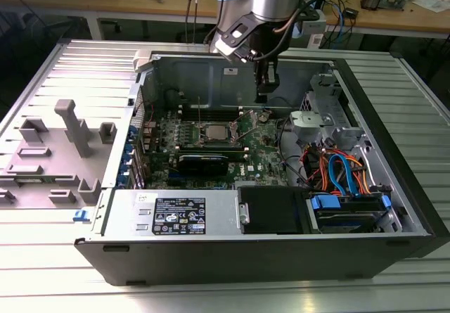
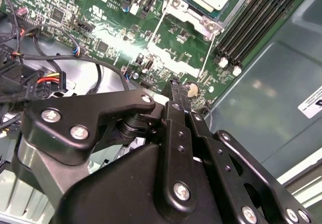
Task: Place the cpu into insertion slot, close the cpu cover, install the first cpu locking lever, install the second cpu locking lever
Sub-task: 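Close the cpu cover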
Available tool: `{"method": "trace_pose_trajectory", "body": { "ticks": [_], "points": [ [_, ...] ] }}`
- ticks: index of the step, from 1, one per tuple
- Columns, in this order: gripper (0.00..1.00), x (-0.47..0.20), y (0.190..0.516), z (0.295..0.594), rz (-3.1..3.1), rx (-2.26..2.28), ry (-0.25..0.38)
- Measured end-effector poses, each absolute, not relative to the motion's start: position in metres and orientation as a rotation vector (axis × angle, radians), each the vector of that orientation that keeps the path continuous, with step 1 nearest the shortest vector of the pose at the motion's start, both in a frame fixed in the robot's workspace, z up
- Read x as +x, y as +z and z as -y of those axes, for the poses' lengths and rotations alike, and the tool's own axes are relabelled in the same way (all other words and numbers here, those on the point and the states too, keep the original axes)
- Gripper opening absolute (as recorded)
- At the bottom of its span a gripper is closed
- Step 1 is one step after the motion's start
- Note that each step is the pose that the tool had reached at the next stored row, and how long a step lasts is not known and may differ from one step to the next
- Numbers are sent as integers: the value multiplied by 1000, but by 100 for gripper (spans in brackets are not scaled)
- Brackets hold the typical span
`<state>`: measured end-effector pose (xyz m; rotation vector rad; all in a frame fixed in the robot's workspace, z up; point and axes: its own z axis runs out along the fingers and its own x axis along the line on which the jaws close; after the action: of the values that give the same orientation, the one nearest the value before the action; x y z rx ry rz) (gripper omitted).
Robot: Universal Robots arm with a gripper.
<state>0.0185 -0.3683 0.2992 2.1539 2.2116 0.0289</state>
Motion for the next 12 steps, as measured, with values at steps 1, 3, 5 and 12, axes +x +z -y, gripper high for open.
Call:
{"method": "trace_pose_trajectory", "body": {
  "ticks": [1,3,5,12],
  "points": [
    [11,21,299,368,-2212,2154,29],
    [11,23,299,368,-2212,2154,29],
    [11,26,299,368,-2212,2154,29],
    [11,29,294,368,-2212,2154,29]
  ]
}}
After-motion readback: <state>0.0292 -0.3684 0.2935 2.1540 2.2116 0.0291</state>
